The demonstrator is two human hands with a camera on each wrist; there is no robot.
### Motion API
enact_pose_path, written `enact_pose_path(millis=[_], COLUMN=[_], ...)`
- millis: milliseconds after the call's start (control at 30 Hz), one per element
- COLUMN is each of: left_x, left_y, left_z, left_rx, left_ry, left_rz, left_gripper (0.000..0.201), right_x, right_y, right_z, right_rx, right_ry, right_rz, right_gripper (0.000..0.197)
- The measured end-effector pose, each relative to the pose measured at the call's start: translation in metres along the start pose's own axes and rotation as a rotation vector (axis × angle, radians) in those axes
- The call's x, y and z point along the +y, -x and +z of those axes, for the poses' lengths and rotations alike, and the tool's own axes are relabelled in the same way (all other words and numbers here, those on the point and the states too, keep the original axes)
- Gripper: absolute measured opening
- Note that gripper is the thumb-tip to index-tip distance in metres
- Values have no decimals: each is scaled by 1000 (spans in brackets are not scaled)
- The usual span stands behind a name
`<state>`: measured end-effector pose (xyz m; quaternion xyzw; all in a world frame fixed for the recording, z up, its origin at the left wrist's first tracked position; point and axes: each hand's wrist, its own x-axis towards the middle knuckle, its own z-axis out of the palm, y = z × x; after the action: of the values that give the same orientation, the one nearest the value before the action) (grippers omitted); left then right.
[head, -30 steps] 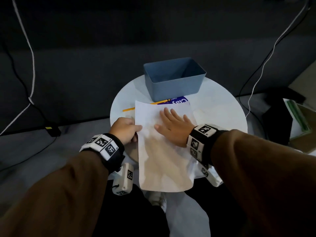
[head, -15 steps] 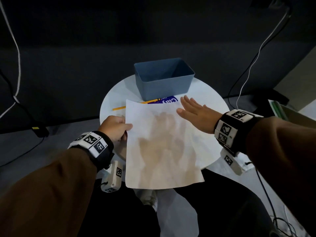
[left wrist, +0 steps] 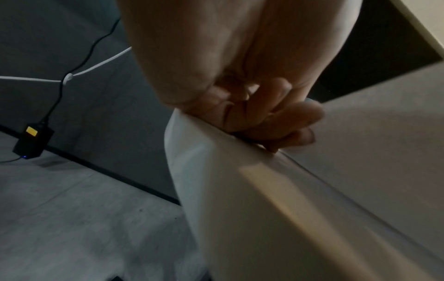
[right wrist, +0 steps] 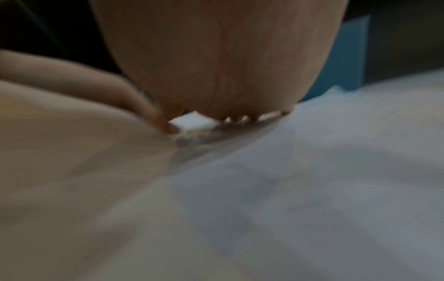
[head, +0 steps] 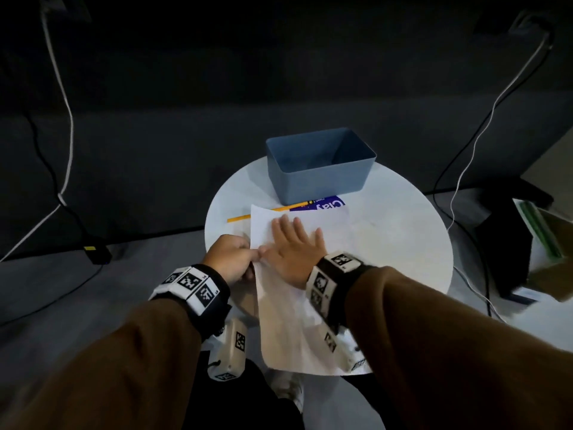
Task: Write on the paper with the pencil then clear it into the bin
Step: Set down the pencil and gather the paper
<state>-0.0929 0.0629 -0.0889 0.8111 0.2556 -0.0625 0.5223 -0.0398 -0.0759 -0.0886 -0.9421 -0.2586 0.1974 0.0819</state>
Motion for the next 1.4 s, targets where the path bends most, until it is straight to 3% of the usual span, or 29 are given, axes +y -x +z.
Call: enact_pose_path(millis=[233, 300, 367, 500, 567, 767, 900, 1033, 1267, 1333, 1400], left_x=[-3, -3, -3, -1, -1, -1, 1, 1, 0, -1, 0], left_y=[-6, -7, -8, -7, -6, -5, -7, -7, -8, -9, -9], left_z=[-2, -2, -2, -2, -2, -4, -5, -5, -5, -5, -6], left_rx=[-8, -12, -18, -26, -34, -33, -38, -41, -47, -46, -39], left_ry=[24, 28, 33, 45, 46, 49, 43, 49, 47, 41, 47], left_rz=[-12, -12, -14, -2, -3, -22, -19, -16, -18, -25, -30], left_gripper=[35, 35, 35, 40, 37, 33, 34, 32, 32, 33, 35], right_x=[98, 88, 55, -7, -1, 80, 58, 18, 98, 103, 83], right_y=[23, 21, 16, 10, 8, 11, 14, 6, 3, 6, 7], right_z=[-35, -41, -37, -13, -10, -43, -48, -27, -39, -45, -44], right_rx=[-84, -54, -39, -136, -141, -112, -44, -125, -59, -54, -39], right_ry=[197, 226, 197, 131, 187, 274, 220, 170, 228, 231, 187], right_rz=[311, 269, 123, -107, -74, 194, 41, -81, 290, 283, 183], right_gripper=[74, 75, 76, 76, 76, 76, 77, 78, 80, 79, 78])
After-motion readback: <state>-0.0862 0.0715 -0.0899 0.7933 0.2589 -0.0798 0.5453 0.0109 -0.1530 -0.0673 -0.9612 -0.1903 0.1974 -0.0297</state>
